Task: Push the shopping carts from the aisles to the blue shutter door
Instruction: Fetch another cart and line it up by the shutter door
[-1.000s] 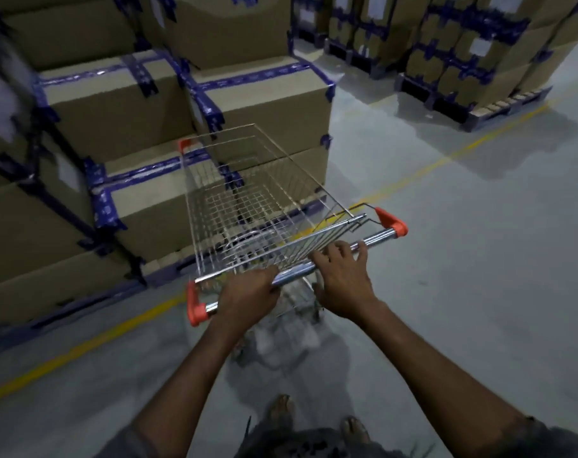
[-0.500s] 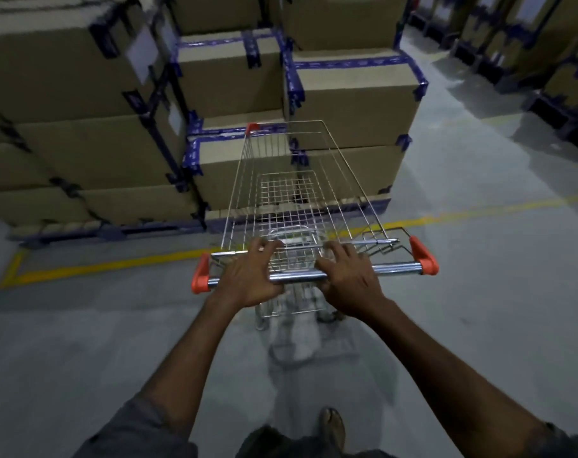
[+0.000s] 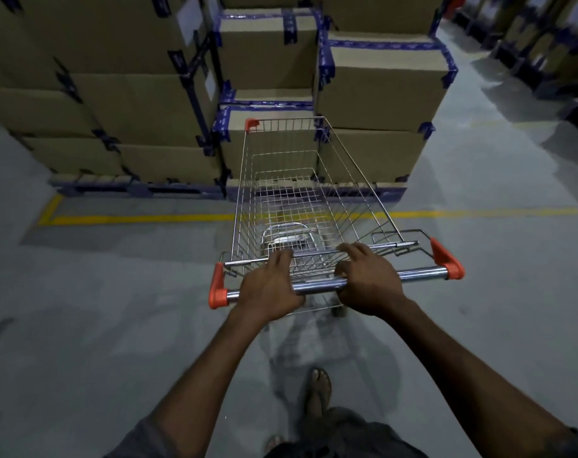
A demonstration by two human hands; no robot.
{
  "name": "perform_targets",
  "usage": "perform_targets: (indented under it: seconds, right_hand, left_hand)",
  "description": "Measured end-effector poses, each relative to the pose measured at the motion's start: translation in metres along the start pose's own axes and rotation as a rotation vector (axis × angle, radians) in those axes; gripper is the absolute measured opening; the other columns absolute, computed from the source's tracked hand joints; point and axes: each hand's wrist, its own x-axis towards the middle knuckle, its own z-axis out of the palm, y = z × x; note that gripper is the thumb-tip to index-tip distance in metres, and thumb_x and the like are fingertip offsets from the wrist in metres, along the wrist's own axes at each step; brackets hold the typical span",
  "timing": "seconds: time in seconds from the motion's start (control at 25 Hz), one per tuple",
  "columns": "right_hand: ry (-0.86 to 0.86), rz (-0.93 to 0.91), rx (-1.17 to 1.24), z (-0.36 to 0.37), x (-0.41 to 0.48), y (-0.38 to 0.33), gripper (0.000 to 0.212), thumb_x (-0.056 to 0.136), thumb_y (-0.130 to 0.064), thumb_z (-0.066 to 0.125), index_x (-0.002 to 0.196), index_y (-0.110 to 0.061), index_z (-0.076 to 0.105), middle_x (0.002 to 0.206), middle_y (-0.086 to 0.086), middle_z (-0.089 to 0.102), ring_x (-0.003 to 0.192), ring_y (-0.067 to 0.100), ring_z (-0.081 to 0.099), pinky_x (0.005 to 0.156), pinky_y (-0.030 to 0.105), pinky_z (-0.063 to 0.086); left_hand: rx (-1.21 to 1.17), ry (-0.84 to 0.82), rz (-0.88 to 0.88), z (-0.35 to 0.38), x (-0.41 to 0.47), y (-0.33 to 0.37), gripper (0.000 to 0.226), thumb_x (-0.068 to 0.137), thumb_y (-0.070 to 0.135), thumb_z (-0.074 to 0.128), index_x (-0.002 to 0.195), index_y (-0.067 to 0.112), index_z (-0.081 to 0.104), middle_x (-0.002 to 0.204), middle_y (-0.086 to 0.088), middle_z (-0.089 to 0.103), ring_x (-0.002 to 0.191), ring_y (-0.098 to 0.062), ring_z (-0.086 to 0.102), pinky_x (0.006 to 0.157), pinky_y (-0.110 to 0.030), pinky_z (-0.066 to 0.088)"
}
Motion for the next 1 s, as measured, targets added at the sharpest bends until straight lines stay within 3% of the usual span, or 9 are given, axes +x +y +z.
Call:
perform_targets:
  seconds: [0.12,0.28,0.48,0.8,1.0]
  right_hand:
    - [-0.001,-0.070,-0.007,0.006,-0.037,-0.009,0.037,0.076,-0.042,0.068,0.109,-0.026,0.074,0.159,0.001,0.043,0.145,0.022,0.036,0.096,0.042,0.054]
    - [-0.035,-0.132,-0.015,0.012,-0.064,-0.013,0.044,0.073,-0.049,0.062,0.109,-0.025,0.073,0.161,-0.001,0.040,0.148,0.021,0.031,0.093,0.040,0.056]
    - [-0.050,-0.192,0.005,0.012,-0.073,-0.013,0.042,0.075,-0.044,0.059,0.110,-0.025,0.074,0.163,-0.007,0.034,0.151,0.018,0.025,0.095,0.039,0.054]
    - [0.039,-0.368,-0.023,0.015,-0.081,0.000,0.039,0.072,-0.043,0.058,0.094,-0.018,0.078,0.151,0.002,0.053,0.140,0.025,0.045,0.083,0.040,0.057]
    - [0.082,-0.471,-0.021,0.010,-0.080,-0.003,0.038,0.070,-0.040,0.061,0.097,-0.018,0.079,0.150,0.002,0.055,0.139,0.023,0.047,0.088,0.039,0.056]
  left_hand:
    - [0.027,-0.008,-0.041,0.009,-0.044,0.006,0.103,0.080,0.062,0.067,0.160,0.023,0.014,0.163,-0.003,0.028,0.116,-0.033,0.063,0.089,-0.041,0.051]
    - [0.021,0.019,-0.082,0.021,-0.085,0.012,0.097,0.079,0.063,0.067,0.158,0.029,0.022,0.161,0.004,0.029,0.115,-0.031,0.064,0.089,-0.041,0.052]
    - [0.032,0.074,-0.176,0.031,-0.110,0.025,0.094,0.077,0.060,0.069,0.156,0.030,0.027,0.160,0.007,0.032,0.112,-0.031,0.066,0.089,-0.040,0.053]
    - [0.020,0.112,-0.308,0.041,-0.132,0.047,0.094,0.077,0.059,0.069,0.157,0.032,0.027,0.161,0.007,0.034,0.114,-0.033,0.066,0.094,-0.043,0.051]
    - [-0.004,0.130,-0.395,0.044,-0.146,0.054,0.093,0.078,0.057,0.069,0.157,0.031,0.028,0.162,0.005,0.034,0.116,-0.036,0.065,0.096,-0.044,0.051]
